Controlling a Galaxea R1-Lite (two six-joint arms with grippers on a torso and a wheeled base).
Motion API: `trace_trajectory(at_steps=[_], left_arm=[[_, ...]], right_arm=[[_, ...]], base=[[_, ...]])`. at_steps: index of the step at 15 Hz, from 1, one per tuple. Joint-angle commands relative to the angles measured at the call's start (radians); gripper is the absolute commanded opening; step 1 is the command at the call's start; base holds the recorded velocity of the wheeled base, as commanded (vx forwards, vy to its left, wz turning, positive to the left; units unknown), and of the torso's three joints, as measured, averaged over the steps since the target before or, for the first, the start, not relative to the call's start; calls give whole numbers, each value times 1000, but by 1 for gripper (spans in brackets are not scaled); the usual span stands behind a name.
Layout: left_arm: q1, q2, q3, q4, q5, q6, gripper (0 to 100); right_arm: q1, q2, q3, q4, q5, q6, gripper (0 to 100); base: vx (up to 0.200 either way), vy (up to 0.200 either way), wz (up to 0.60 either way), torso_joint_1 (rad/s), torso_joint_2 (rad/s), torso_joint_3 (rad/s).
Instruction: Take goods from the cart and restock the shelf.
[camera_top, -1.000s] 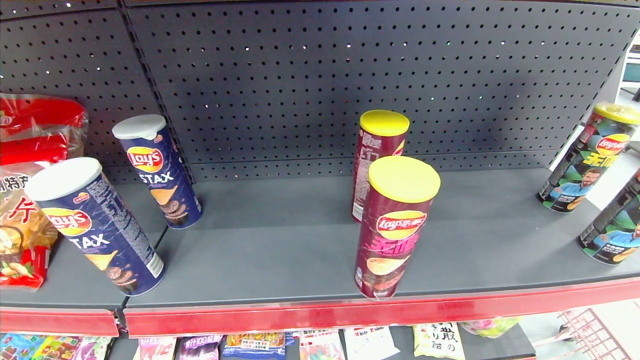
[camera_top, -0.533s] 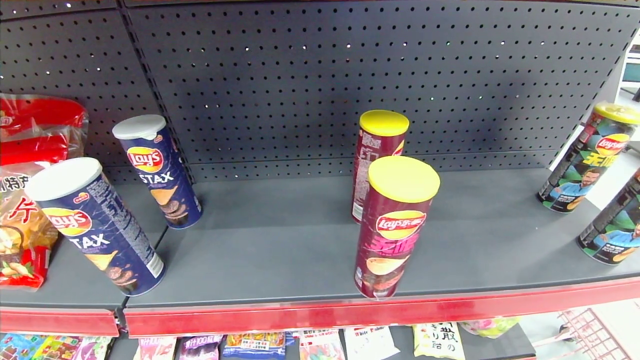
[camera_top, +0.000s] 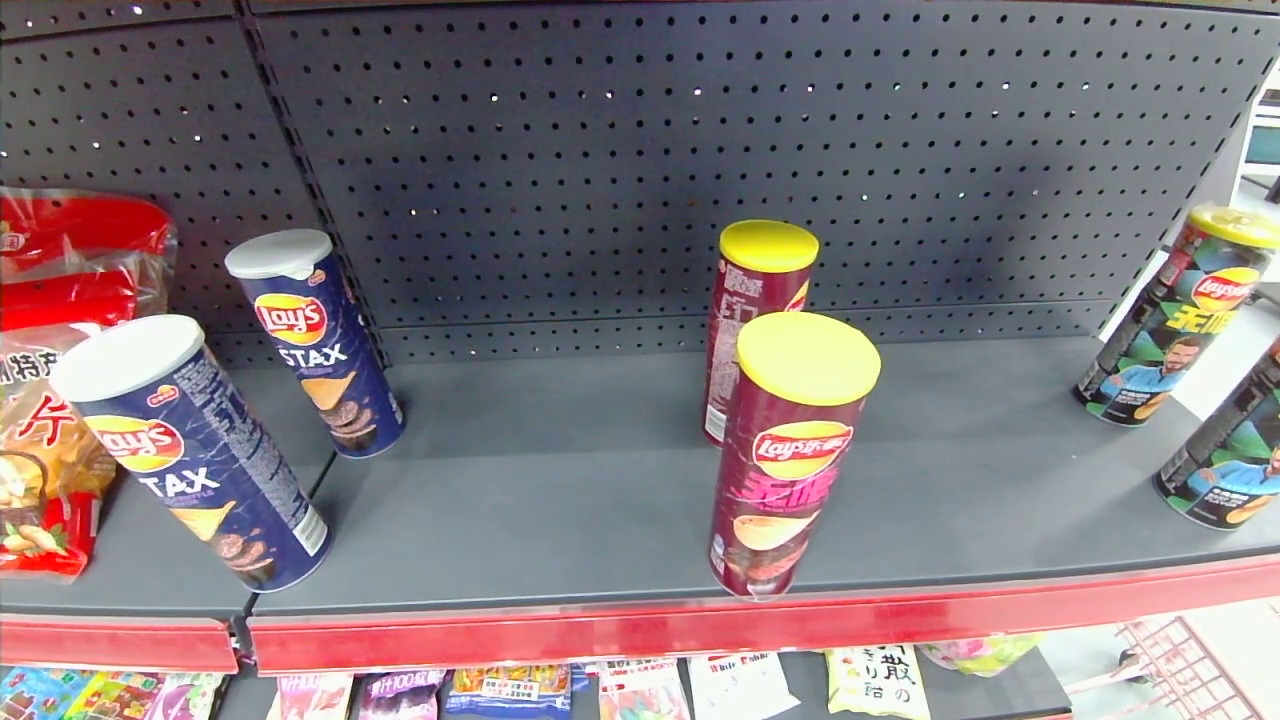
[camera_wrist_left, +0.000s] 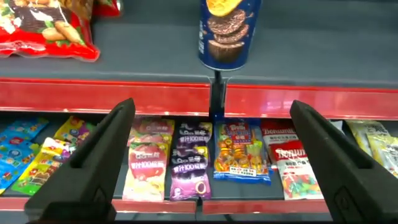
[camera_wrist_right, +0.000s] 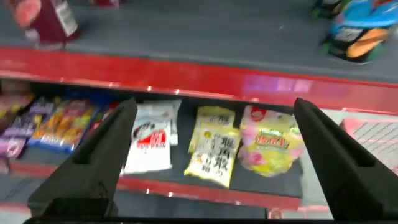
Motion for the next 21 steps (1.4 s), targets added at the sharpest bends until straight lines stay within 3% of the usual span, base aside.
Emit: trace_trajectory(at_steps=[1,4,7,10,12,13,15,16,18,19,21], left_arm=[[-4,0,0,-1,-2,3,100],[-17,0,-1,-1,-17,-3,100],[-151,-36,-3,1,-33,-8,100],[-122,-86,-3,2,-10,-41,100],[-122,-86,-3,2,46,-112,100],[-122,-86,-3,2,59,-129,100],[-122,-86,-4,2,59,-123,100],[-120,-86,-4,1,49,-97,100],[-122,-86,-3,-1,-95,92,100],[-122,-86,-3,4,-131,164,100],[-122,-83,-3,5,-135,172,100]], right_arm=[[10,-54,21,7,-146,27,100],[12,-54,21,9,-103,55,100],[12,-54,21,9,-103,58,100],[12,-54,21,9,-105,55,100],[12,-54,21,9,-105,55,100],[12,-54,21,9,-105,56,100],[12,-54,21,9,-105,55,100],[12,-54,21,9,-105,55,100],[12,-54,21,9,-105,56,100],[12,-54,21,9,-105,55,100],[12,-54,21,9,-105,55,100]], base=[[0,0,0,0,0,0],[0,0,0,0,0,0],[0,0,0,0,0,0],[0,0,0,0,0,0],[0,0,0,0,0,0],[0,0,0,0,0,0],[0,0,0,0,0,0],[0,0,0,0,0,0],[0,0,0,0,0,0],[0,0,0,0,0,0],[0,0,0,0,0,0]])
